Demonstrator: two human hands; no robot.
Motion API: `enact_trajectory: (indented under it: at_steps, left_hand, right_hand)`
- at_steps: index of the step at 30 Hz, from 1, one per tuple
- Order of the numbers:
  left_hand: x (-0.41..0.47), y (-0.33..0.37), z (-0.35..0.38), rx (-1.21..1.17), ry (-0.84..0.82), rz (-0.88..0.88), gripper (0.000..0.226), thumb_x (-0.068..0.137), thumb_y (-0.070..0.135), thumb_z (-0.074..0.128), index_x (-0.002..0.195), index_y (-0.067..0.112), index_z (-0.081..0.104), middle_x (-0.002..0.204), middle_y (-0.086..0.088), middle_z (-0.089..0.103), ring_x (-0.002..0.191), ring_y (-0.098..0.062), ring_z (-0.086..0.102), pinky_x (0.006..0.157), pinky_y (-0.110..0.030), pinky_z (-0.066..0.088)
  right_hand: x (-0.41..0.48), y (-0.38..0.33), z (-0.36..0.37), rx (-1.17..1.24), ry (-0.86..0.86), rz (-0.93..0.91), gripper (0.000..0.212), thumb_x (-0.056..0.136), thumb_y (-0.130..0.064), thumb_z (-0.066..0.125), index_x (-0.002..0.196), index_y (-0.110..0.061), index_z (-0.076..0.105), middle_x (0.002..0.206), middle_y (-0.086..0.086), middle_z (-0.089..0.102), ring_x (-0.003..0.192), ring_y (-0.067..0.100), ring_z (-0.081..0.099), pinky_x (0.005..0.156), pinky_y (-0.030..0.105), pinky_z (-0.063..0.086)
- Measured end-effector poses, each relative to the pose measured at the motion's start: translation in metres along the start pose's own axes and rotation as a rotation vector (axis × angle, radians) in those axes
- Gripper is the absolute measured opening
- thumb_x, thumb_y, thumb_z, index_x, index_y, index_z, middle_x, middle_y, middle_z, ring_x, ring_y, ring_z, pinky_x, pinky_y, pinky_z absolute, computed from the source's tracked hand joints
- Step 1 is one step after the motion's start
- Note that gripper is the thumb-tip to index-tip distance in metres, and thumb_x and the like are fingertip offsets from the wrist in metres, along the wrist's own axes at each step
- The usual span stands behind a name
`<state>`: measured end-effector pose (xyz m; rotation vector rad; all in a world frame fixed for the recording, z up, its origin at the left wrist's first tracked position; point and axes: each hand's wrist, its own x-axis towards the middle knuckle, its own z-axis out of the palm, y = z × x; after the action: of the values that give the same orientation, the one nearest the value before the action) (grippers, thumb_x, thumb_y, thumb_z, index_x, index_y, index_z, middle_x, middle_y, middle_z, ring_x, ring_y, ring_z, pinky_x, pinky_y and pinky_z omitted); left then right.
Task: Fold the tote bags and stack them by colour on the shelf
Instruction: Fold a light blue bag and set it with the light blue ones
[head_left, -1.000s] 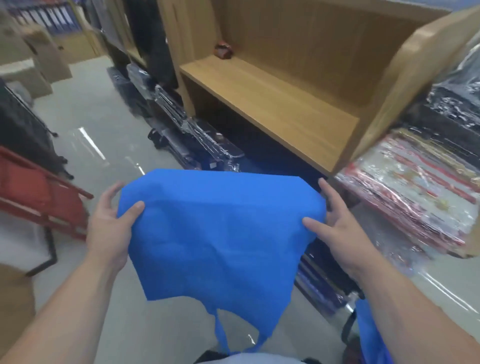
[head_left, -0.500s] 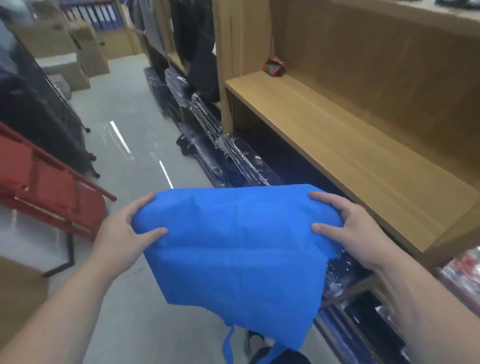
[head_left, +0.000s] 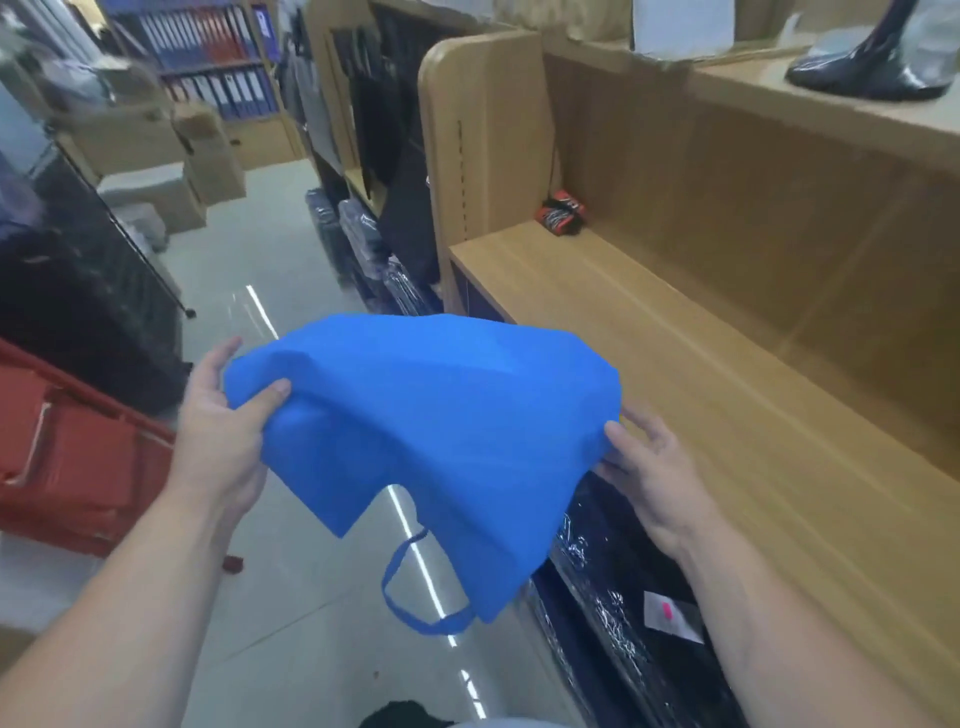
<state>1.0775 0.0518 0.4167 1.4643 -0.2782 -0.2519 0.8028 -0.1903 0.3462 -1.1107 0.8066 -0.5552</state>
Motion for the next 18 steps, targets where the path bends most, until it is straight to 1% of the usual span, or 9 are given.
enact_trajectory:
  at_steps: [3, 6, 9, 10, 12, 14, 15, 16, 18]
  left_hand:
    - [0.033, 0.005, 0.028, -0.006, -0.062, -0.016, 0.061, 0.096, -0.006, 0.059, 0.147, 0.023, 0.042, 0.096, 0.01, 0.07, 0.08, -0.005, 0.07, 0.07, -0.023, 0.06]
    - [0.074, 0.016, 0.067, 0.015, -0.211, -0.005, 0.064, 0.094, -0.008, 0.06, 0.144, 0.029, 0.045, 0.106, -0.002, 0.066, 0.083, -0.011, 0.07, 0.075, -0.027, 0.061]
    - [0.118, 0.025, 0.119, 0.128, -0.419, 0.073, 0.067, 0.089, -0.008, 0.067, 0.132, 0.042, 0.053, 0.112, -0.008, 0.067, 0.087, -0.016, 0.071, 0.072, -0.03, 0.062]
    - [0.134, 0.024, 0.138, 0.168, -0.471, 0.094, 0.066, 0.088, -0.007, 0.069, 0.13, 0.041, 0.053, 0.108, -0.009, 0.068, 0.083, -0.013, 0.07, 0.07, -0.031, 0.062]
    - [0.162, 0.018, 0.179, 0.286, -0.519, 0.136, 0.065, 0.084, 0.001, 0.077, 0.132, 0.037, 0.053, 0.099, -0.008, 0.069, 0.077, -0.011, 0.069, 0.069, -0.035, 0.059]
    - [0.178, 0.013, 0.222, 0.496, -0.532, 0.208, 0.067, 0.077, 0.021, 0.083, 0.134, 0.038, 0.052, 0.109, -0.004, 0.069, 0.093, -0.02, 0.069, 0.083, -0.045, 0.057]
    - [0.178, 0.009, 0.241, 0.594, -0.56, 0.279, 0.067, 0.076, 0.029, 0.084, 0.135, 0.036, 0.052, 0.116, -0.002, 0.066, 0.102, -0.024, 0.066, 0.091, -0.049, 0.055]
    - [0.17, 0.003, 0.259, 0.645, -0.632, 0.374, 0.065, 0.079, 0.033, 0.083, 0.136, 0.033, 0.053, 0.122, -0.002, 0.064, 0.11, -0.026, 0.063, 0.097, -0.047, 0.051]
    - [0.135, -0.01, 0.288, 0.633, -0.903, 0.617, 0.061, 0.086, 0.042, 0.076, 0.14, 0.023, 0.054, 0.135, -0.006, 0.059, 0.123, -0.026, 0.055, 0.105, -0.038, 0.042]
  right_hand:
    - [0.016, -0.008, 0.011, 0.014, -0.03, -0.005, 0.031, 0.097, -0.015, 0.061, 0.123, 0.003, 0.063, 0.122, 0.02, 0.07, 0.101, 0.021, 0.072, 0.092, 0.036, 0.058]
    - [0.033, -0.043, 0.002, 0.044, 0.085, -0.151, 0.023, 0.102, -0.012, 0.055, 0.12, -0.002, 0.064, 0.121, 0.015, 0.072, 0.111, 0.027, 0.068, 0.1, 0.044, 0.053]
    - [0.042, -0.096, -0.025, -0.169, 0.295, -0.412, 0.015, 0.104, -0.009, 0.051, 0.109, -0.013, 0.065, 0.104, -0.001, 0.076, 0.092, 0.014, 0.07, 0.078, 0.03, 0.056]
    - [0.043, -0.107, -0.035, -0.248, 0.378, -0.452, 0.014, 0.103, -0.009, 0.053, 0.105, -0.016, 0.065, 0.101, -0.001, 0.075, 0.089, 0.014, 0.069, 0.075, 0.032, 0.055]
    - [0.047, -0.109, -0.054, -0.402, 0.565, -0.482, 0.007, 0.1, -0.019, 0.059, 0.101, -0.022, 0.065, 0.102, -0.001, 0.075, 0.092, 0.019, 0.07, 0.08, 0.042, 0.056]
    - [0.049, -0.092, -0.07, -0.487, 0.787, -0.461, 0.004, 0.093, -0.034, 0.059, 0.095, -0.033, 0.061, 0.098, -0.004, 0.072, 0.09, 0.02, 0.07, 0.08, 0.05, 0.056]
    - [0.048, -0.082, -0.073, -0.46, 0.878, -0.447, 0.003, 0.093, -0.035, 0.058, 0.09, -0.034, 0.059, 0.093, -0.006, 0.07, 0.086, 0.018, 0.068, 0.079, 0.05, 0.055]
    - [0.047, -0.073, -0.074, -0.414, 0.943, -0.439, 0.008, 0.095, -0.03, 0.058, 0.088, -0.032, 0.057, 0.09, -0.005, 0.068, 0.083, 0.017, 0.067, 0.078, 0.048, 0.054]
    - [0.047, -0.058, -0.071, -0.297, 0.981, -0.401, 0.007, 0.099, -0.024, 0.055, 0.095, -0.028, 0.059, 0.099, 0.0, 0.072, 0.092, 0.022, 0.07, 0.081, 0.049, 0.057]
